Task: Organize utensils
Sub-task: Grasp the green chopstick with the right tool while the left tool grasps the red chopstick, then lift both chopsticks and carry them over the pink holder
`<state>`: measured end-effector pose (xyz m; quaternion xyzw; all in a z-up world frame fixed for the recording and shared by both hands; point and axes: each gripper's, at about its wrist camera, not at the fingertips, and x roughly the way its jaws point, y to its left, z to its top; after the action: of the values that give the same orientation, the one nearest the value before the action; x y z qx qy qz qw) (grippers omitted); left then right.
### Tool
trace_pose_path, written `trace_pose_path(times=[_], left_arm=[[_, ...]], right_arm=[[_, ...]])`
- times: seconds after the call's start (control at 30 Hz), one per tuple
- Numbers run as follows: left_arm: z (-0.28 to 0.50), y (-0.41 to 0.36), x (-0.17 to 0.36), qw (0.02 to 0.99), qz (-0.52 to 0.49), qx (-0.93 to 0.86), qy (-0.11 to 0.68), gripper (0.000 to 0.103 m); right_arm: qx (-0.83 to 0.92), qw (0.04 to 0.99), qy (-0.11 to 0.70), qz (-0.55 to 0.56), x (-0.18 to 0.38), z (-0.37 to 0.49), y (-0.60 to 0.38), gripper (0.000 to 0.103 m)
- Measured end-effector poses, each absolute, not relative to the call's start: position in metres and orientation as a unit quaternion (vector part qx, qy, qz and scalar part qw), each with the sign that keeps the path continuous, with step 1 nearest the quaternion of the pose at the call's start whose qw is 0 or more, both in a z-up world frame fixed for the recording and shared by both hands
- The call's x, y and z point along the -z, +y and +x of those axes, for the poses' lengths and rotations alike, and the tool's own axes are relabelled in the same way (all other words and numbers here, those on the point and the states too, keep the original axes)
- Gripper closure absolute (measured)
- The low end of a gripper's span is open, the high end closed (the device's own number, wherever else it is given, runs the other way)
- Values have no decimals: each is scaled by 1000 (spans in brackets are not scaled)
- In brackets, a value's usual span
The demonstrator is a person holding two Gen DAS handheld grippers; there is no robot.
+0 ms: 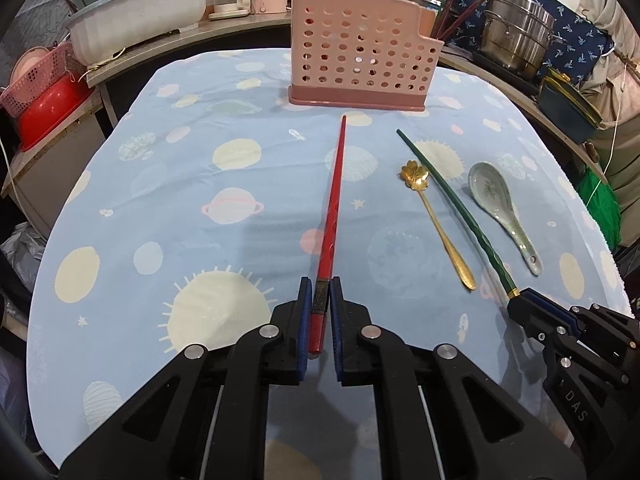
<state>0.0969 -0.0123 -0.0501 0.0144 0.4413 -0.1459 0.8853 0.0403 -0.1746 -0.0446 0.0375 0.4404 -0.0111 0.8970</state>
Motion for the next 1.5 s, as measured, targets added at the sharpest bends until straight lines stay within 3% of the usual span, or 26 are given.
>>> trace_pose_path(times=[0.73, 1.5], left_arm=[[75, 7, -52, 915, -20, 167, 366, 96], [110, -12, -171, 944, -20, 197, 263, 96]], right_arm=[[4, 940, 337, 51, -65, 20, -191, 96], [-21, 969, 236, 71, -175, 64, -209, 96]])
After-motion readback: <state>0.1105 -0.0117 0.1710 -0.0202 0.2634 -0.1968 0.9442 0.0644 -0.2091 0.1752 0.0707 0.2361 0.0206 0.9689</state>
